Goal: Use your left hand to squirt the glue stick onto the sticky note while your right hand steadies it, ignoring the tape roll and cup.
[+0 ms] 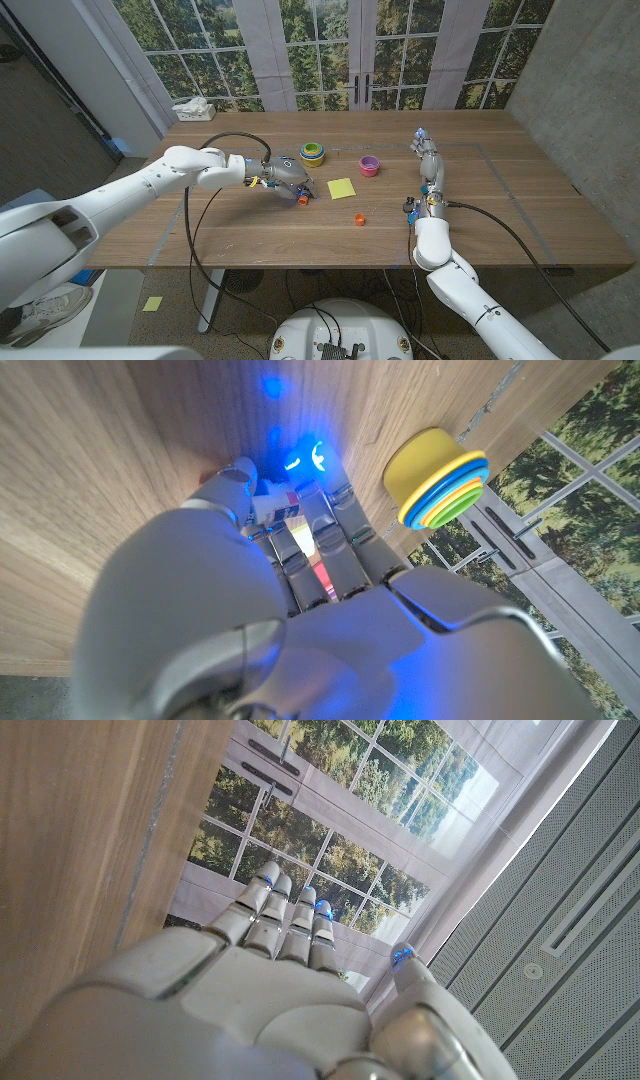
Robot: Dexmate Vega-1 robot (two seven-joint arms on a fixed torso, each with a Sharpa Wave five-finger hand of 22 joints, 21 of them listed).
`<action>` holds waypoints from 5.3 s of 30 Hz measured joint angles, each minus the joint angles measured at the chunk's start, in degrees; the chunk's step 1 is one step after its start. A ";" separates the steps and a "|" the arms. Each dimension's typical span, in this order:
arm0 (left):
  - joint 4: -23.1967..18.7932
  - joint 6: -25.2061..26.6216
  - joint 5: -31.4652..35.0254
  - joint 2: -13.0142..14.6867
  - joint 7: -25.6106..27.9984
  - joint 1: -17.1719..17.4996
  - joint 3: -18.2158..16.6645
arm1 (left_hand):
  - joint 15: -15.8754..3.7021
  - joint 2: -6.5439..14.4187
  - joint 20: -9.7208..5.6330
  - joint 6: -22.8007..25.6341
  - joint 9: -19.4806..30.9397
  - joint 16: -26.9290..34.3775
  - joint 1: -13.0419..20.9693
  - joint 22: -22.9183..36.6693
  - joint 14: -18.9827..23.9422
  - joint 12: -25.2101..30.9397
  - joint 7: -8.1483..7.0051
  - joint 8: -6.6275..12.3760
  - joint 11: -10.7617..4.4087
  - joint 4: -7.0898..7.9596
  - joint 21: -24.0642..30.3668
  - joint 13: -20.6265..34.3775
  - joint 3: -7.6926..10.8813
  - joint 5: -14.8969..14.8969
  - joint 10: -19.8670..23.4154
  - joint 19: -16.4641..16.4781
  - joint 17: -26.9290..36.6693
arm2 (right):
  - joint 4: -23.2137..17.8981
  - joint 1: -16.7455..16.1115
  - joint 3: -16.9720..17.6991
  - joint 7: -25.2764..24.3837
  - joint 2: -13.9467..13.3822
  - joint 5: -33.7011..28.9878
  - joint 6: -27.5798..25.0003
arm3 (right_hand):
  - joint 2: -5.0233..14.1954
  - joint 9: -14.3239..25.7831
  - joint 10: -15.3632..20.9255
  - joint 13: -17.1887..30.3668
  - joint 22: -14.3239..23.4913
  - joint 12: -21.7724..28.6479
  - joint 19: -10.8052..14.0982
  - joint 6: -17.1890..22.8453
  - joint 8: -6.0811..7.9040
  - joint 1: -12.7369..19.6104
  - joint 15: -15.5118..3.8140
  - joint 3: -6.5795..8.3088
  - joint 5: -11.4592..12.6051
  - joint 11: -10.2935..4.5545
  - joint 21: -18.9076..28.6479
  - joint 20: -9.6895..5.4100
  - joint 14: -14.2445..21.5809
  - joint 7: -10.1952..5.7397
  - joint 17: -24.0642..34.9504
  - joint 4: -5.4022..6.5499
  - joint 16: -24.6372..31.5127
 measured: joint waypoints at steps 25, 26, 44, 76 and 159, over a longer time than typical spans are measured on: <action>3.18 -0.28 -2.89 -0.74 0.03 1.00 -0.02 | -1.62 -0.57 0.10 0.28 -1.36 9.48 9.04 0.77 8.78 2.32 -0.32 0.54 -0.68 0.71 10.64 -9.66 -0.71 -0.21 0.64 0.10 10.60 | -0.69 1.02 -0.76 -0.62 -0.31 -1.64 -1.92 | 0.00 0.00 0.20 -0.01 0.00 0.00 0.81 0.29 0.00 0.00 -0.30 0.01 0.00 0.20 -0.65 0.01 0.30 -0.29 0.01 -0.47 0.00; 3.19 -0.28 -3.02 -0.74 0.03 1.00 -0.02 | -1.76 -0.57 -0.03 0.28 -1.35 9.49 9.04 0.67 8.92 2.32 -0.32 0.54 -0.68 0.71 10.82 -9.66 -0.71 -0.22 0.64 -0.04 10.96 | -0.72 1.05 -0.78 -0.63 -0.38 -1.67 -2.00 | 0.00 0.00 0.20 -0.01 0.00 0.00 0.81 0.29 0.00 0.00 -0.30 0.01 0.00 0.20 -0.65 0.01 0.30 -0.29 0.01 -0.47 0.00; -2.75 7.34 -2.16 1.13 3.33 5.13 -2.43 | -4.92 0.87 0.21 3.66 -1.36 11.32 8.50 0.26 11.15 3.08 -3.71 0.55 -3.89 1.02 11.89 -9.63 -0.56 -0.39 3.88 -2.05 17.80 | -0.77 0.95 -0.82 -0.29 -1.04 -1.64 -1.21 | 0.00 0.00 0.40 -0.02 0.00 0.00 0.81 0.29 0.00 0.00 -0.30 -0.15 0.00 0.41 -1.27 0.01 0.30 -0.28 0.01 -0.63 0.00; -13.58 22.26 -3.47 3.74 14.02 13.23 -9.84 | -3.98 0.75 0.20 10.81 24.54 11.70 5.81 2.55 10.06 7.18 0.23 10.08 -4.39 1.28 11.22 14.95 2.39 2.04 6.24 -3.07 25.78 | -3.09 -1.91 0.32 -0.01 -1.99 -2.58 0.41 | -0.46 0.00 0.92 -0.02 -0.01 0.00 1.54 0.91 0.00 -0.46 -0.51 -0.14 0.00 0.51 -2.12 0.10 0.50 -0.27 -0.27 -0.96 0.00; -30.13 43.19 -52.95 -4.18 -2.31 28.39 -24.35 | -4.59 -0.52 0.30 9.29 23.02 10.79 6.13 0.80 10.09 4.42 1.77 11.30 -2.63 0.40 14.25 18.02 4.67 -0.01 7.99 -1.92 30.83 | -18.70 -5.25 -1.12 5.91 -14.56 -3.47 -26.80 | 3.09 0.30 1.52 0.26 -0.01 -0.50 2.76 7.98 1.02 10.34 -1.02 7.15 -0.26 -2.37 -5.93 0.11 -0.66 -0.79 0.42 -6.31 -0.67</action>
